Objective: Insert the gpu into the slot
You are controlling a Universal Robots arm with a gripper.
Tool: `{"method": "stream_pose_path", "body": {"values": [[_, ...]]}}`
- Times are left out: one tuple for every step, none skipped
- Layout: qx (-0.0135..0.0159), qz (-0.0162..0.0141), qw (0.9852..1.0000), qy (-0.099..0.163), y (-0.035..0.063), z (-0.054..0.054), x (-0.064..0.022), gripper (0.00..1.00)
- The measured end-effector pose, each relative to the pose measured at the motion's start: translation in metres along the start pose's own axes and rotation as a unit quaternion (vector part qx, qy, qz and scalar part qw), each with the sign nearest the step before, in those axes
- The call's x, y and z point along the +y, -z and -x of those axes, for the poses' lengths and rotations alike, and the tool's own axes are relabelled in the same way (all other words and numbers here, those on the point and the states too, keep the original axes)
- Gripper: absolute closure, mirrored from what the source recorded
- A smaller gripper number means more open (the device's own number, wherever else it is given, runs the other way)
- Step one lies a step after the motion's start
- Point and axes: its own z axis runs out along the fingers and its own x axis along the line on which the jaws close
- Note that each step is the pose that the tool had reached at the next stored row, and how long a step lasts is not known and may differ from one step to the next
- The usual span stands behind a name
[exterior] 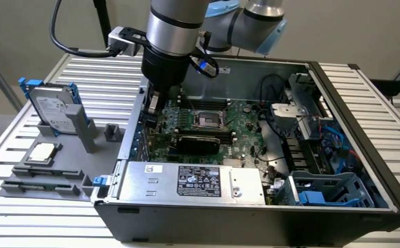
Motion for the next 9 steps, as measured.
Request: {"method": "stream_pose_path", "body": {"values": [[0.0000, -0.0008, 1.0000, 0.000, -0.0002, 0.0000, 0.0001, 0.89], [0.0000, -0.0011, 1.0000, 0.000, -0.0003, 0.0001, 0.0001, 0.89], [-0.0001, -0.0011, 1.0000, 0.000, -0.0003, 0.0005, 0.0001, 0.89], [-0.0002, -0.0012, 1.0000, 0.000, -0.0003, 0.0012, 0.0002, 0.89], [-0.0001, -0.0011, 1.0000, 0.000, 0.0001, 0.0019, 0.0004, 0.89], [-0.0001, -0.0011, 1.0000, 0.000, 0.0005, 0.0023, 0.0005, 0.89], [0.0000, -0.0011, 1.0000, 0.000, 0.0007, 0.0026, 0.0007, 0.89], [0.0001, -0.0011, 1.0000, 0.000, 0.0007, 0.0027, 0.0008, 0.89], [0.0000, -0.0012, 1.0000, 0.000, 0.0007, 0.0027, 0.0009, 0.89]]}}
